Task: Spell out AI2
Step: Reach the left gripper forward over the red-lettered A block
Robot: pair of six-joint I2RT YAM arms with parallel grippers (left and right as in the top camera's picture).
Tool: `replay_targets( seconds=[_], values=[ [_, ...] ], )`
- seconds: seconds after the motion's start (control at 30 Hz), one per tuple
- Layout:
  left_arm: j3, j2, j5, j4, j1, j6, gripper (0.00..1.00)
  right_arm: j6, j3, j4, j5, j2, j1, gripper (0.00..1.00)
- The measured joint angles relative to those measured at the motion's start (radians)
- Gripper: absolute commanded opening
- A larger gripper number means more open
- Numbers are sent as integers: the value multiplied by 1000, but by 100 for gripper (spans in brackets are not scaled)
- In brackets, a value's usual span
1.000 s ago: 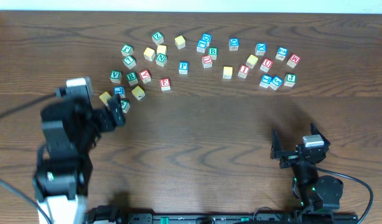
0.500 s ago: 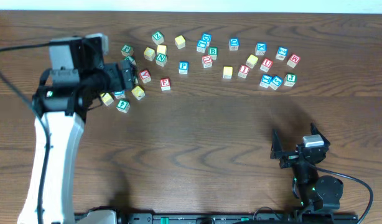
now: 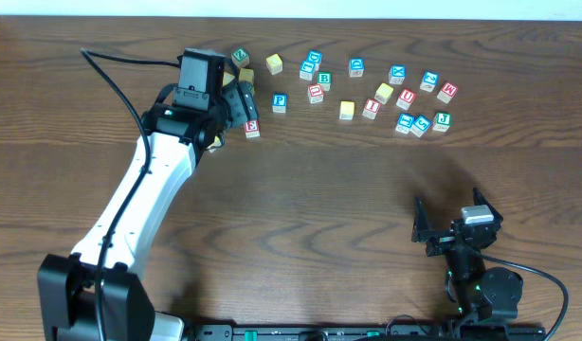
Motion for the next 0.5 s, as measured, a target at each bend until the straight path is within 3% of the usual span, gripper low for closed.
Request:
replay_targets(
  seconds=[0.23,0.5],
  values=[
    [65,112,-77,45,3,-108,76,0,0,0,0,0,0,99],
    [332,355,-169,-155,3,-132,63,0,0,0,0,0,0,99]
  ],
)
